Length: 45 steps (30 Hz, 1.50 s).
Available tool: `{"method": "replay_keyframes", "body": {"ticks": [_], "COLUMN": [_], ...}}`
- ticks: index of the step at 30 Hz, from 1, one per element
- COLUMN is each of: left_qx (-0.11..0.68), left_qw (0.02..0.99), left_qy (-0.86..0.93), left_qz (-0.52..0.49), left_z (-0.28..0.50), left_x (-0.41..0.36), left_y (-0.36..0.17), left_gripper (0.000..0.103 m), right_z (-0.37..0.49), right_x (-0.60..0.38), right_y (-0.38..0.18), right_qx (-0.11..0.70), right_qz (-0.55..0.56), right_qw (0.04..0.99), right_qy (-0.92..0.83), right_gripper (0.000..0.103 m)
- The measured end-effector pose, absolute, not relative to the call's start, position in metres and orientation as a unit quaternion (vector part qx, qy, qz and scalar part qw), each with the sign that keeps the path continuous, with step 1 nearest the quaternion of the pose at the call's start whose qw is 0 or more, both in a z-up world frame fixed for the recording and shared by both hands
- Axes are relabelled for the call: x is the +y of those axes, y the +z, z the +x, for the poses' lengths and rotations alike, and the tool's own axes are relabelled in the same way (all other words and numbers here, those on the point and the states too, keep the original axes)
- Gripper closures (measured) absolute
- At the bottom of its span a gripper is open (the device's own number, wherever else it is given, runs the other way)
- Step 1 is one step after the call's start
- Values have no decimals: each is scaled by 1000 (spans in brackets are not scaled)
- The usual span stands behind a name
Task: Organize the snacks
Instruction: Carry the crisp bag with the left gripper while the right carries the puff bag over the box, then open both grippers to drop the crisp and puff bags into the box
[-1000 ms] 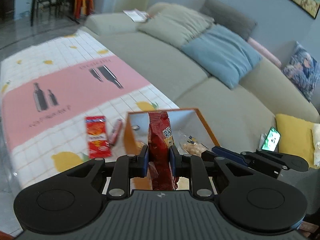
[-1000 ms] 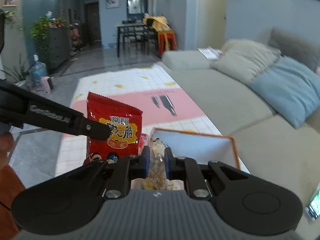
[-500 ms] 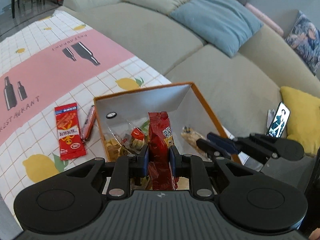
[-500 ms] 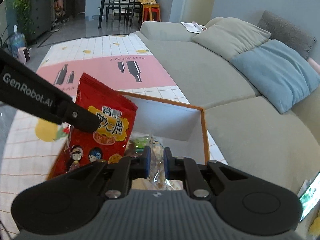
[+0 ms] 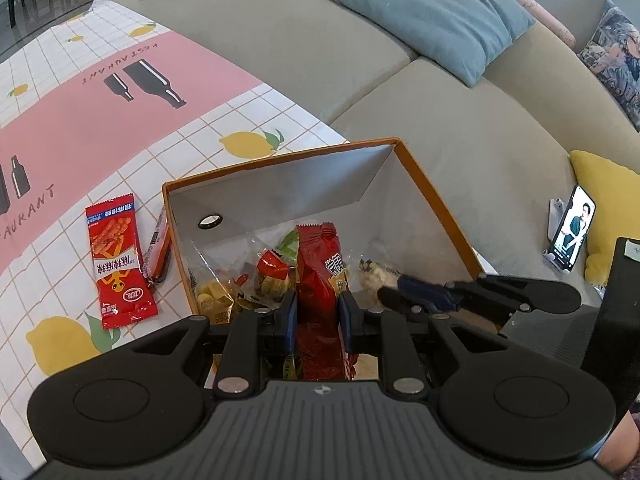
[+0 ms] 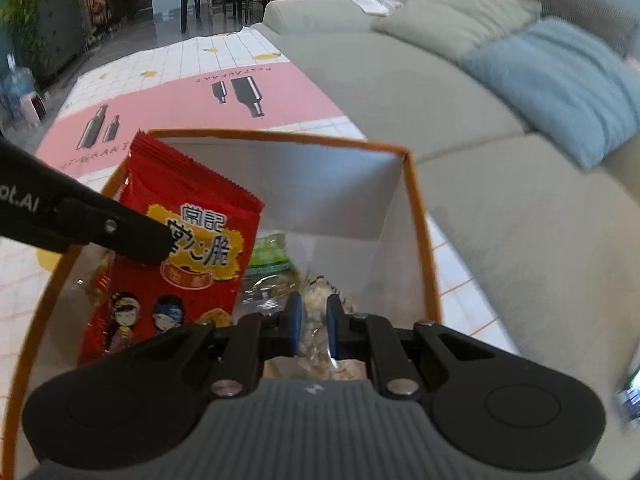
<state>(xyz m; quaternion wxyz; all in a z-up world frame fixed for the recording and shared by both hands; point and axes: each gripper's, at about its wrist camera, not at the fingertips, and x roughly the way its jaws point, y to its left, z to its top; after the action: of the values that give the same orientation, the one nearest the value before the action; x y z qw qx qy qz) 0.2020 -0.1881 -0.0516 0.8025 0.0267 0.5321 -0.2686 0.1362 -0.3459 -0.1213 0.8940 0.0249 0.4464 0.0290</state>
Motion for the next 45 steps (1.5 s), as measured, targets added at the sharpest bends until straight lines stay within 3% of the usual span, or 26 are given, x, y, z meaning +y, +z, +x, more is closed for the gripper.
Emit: {"method": "replay_keyframes", "body": {"ticks": [6, 14, 17, 23, 36, 41, 45], "left_qx": [533, 544, 558, 559, 606, 625, 628], "left_qw": [803, 783, 769, 755, 721, 714, 714], "left_qy": [-266, -301, -309, -332, -336, -314, -305], "left_qz": [25, 30, 37, 89, -8, 33, 53], "left_z": [202, 190, 182, 155, 152, 151, 150], "left_x": [-186, -187, -193, -212, -216, -222, -217], "left_y": [-50, -41, -46, -56, -91, -105, -105], "left_gripper": [79, 79, 79, 80, 80, 79, 66], "right_z": [133, 112, 100, 82, 64, 61, 57], "right_x": [-354, -354, -352, -350, -359, -356, -351], "right_y": [-135, -109, -92, -79, -78, -80, -82], "right_qx": [488, 448, 423, 413, 409, 415, 423], "right_qz": [113, 88, 48, 59, 57, 58, 55], "right_qw": [864, 889, 905, 908, 907, 904, 901], "right_qy": [51, 2, -27, -28, -90, -82, -77], "right_gripper": [87, 80, 72, 73, 73, 72, 72]}}
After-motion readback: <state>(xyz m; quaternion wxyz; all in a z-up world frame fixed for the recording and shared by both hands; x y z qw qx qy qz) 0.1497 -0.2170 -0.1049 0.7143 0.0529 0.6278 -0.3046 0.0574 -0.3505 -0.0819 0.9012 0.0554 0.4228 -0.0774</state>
